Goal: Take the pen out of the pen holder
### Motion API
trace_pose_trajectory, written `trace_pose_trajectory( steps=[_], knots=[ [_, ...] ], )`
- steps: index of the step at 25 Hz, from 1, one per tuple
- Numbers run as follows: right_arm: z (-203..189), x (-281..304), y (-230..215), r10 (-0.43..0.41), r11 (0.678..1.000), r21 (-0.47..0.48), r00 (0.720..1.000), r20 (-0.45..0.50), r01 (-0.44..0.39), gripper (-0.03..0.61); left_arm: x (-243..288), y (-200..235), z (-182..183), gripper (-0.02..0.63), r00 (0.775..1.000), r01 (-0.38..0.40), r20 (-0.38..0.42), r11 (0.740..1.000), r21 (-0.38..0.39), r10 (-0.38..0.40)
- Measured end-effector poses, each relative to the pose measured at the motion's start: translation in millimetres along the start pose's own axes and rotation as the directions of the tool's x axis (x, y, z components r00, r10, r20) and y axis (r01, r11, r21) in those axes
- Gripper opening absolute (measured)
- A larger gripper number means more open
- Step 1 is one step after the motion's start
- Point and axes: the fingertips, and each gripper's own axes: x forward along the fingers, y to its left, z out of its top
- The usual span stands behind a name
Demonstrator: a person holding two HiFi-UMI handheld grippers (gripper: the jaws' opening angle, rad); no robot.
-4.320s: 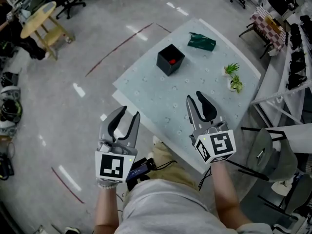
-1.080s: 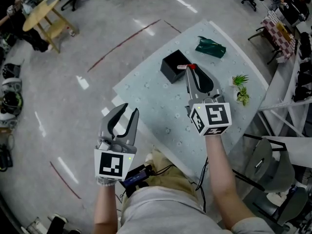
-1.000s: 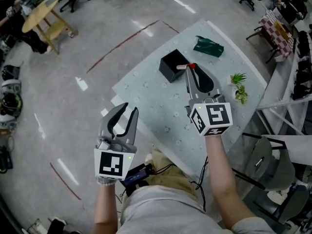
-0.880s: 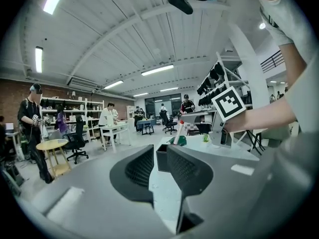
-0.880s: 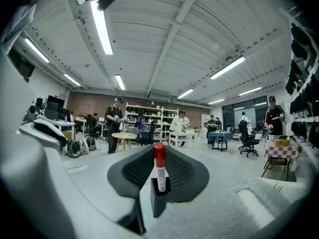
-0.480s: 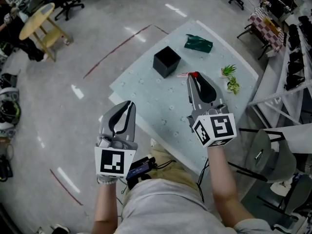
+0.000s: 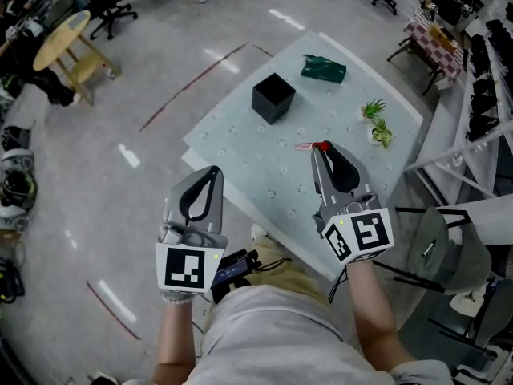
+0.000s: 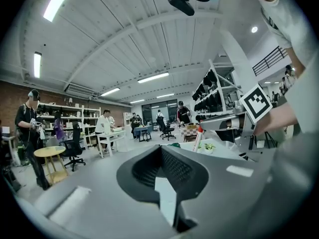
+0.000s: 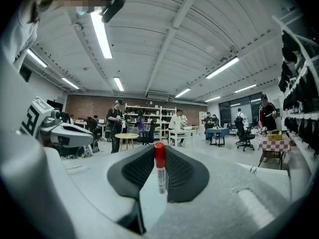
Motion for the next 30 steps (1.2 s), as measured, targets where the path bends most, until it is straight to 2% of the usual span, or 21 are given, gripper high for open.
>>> trace_pose_trajectory(
  steps=[12,30],
  knots=[
    [-32,-25,7,-0.006,0.999,0.036,0.997,-0.080,0.009,0.064,-12,-1,-7,-0.001,1.000,0.010,-0.020,1.000,0.007,-0.010],
    [-35,-22,15,0.020,1.000,0.021,0.995,-0.099,-0.019,0.064,-10,-1,-20,0.000,0.999,0.007,-0.052,1.000,0.004,-0.007]
  ],
)
